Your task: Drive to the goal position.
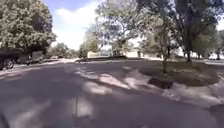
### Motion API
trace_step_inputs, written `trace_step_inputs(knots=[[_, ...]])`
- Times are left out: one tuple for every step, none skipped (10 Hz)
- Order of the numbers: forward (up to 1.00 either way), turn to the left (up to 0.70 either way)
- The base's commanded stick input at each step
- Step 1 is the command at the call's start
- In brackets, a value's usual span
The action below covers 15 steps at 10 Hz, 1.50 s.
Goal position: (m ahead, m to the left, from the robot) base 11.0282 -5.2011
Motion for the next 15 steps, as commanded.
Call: trace_step_inputs(knots=[[1.0,0.0],[1.0,0.0],[1.0,0.0],[1.0,0.0],[1.0,0.0],[1.0,0.0],[1.0,0.0],[1.0,0.0],[1.0,0.0],[1.0,0.0],[1.0,0.0],[1.0,0.0],[1.0,0.0],[1.0,0.0],[1.0,0.0]])
